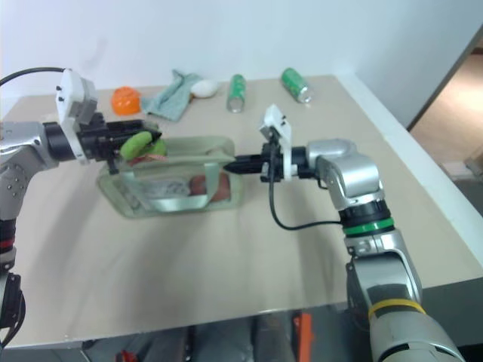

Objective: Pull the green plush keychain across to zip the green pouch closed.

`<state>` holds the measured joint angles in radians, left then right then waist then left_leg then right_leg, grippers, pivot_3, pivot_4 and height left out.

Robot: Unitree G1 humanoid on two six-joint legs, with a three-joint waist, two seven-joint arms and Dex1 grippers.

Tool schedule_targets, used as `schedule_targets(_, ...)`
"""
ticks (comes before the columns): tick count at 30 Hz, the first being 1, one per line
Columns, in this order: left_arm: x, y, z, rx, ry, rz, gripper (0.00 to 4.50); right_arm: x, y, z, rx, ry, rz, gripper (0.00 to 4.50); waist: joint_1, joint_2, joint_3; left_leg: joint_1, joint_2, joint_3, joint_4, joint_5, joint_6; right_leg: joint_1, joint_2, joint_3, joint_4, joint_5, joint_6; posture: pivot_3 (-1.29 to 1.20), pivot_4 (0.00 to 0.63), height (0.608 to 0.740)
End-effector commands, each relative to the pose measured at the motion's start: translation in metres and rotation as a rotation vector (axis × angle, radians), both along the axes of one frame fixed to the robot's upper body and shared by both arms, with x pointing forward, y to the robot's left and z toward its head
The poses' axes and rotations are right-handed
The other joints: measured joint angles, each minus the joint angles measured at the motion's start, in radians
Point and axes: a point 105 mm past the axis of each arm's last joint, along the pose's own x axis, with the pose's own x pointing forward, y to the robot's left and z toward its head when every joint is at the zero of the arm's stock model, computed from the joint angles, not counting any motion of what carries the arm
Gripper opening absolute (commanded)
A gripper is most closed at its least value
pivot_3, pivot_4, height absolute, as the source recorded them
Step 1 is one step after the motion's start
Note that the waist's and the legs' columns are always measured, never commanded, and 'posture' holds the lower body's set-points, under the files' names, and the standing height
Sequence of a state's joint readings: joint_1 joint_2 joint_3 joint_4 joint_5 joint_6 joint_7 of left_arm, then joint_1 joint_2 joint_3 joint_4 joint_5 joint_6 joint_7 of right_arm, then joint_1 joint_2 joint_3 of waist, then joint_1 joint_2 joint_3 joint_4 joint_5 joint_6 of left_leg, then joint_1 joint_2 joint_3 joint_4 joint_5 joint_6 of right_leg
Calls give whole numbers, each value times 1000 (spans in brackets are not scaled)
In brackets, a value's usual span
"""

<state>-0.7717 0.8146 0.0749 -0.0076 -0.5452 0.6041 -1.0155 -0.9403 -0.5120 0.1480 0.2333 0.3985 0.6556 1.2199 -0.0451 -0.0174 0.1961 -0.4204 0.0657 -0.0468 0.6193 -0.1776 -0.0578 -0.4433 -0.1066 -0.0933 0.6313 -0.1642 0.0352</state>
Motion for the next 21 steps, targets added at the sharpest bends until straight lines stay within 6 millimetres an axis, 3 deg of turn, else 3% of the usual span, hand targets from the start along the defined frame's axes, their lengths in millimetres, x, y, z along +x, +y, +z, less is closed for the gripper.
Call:
schedule_targets(1, 3, 8, 26, 8, -103, 49, 2189, -4, 3, 8, 20, -34, 22, 0, 0, 0, 0, 0, 0, 0, 0, 0, 0, 0, 0, 0, 0, 0, 0, 0, 150, 740)
schedule_targets(2, 4, 8, 28, 9, -109, 52, 2685, -4, 3, 8, 20, -34, 23, 0, 0, 0, 0, 0, 0, 0, 0, 0, 0, 0, 0, 0, 0, 0, 0, 0, 150, 740)
schedule_targets(6, -2, 9, 38, -18, -115, 20, 3992, -4, 4, 8, 23, -37, 26, 0, -1, 0, 0, 0, 0, 0, 0, 0, 0, 0, 0, 0, 0, 0, 0, 0, 150, 740)
schedule_targets(14, -17, 13, 31, 79, -82, -41, 3992, -5, 6, 9, 25, -38, 30, 0, -1, 0, 0, 0, 0, 0, 0, 0, 0, 0, 0, 0, 0, 0, 0, 0, 150, 740)
schedule_targets(21, -17, 11, 32, 129, -87, -57, 3992, -6, 8, 10, 31, -39, 37, 0, -1, 0, 0, 0, 0, 0, 0, 0, 0, 0, 0, 0, 0, 0, 0, 0, 150, 740)
